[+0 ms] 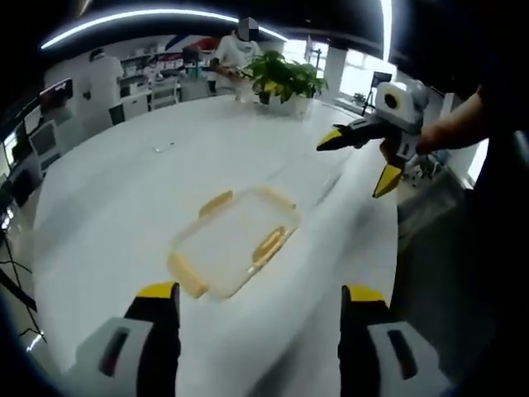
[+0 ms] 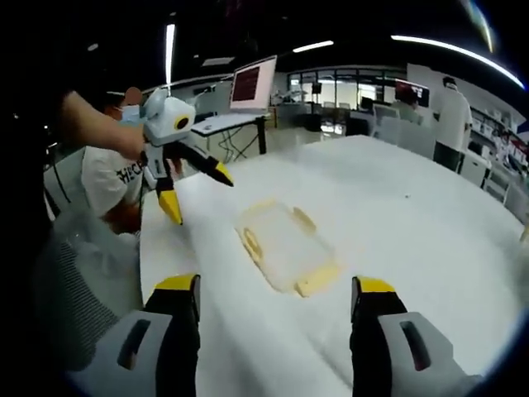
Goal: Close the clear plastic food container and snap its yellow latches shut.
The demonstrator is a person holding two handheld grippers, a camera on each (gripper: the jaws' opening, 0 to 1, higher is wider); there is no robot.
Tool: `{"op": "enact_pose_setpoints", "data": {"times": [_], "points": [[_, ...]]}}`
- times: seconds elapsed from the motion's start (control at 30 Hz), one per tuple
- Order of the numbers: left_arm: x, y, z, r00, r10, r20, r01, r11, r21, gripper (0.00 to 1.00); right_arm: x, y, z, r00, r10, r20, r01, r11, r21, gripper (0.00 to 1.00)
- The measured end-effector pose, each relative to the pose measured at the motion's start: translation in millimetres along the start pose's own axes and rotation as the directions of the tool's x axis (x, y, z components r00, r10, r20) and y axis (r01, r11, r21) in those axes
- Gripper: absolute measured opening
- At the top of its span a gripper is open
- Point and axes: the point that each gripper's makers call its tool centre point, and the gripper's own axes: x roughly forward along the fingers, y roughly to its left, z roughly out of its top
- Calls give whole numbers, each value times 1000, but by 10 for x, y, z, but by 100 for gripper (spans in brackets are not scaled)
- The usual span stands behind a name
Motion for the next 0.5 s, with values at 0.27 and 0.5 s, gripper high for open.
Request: {"op": "enact_pose_setpoints", "data": {"times": [0.27,0.5], "points": [[64,143,-26,998,-15,-54,19,997,71,74,101,-84,-23,999,11,-34,-13,999,-32,71],[100,253,-17,997,-16,-76,24,994,104,74,162,-151,-30,999,19,-50,-22,999,-42,69]]}}
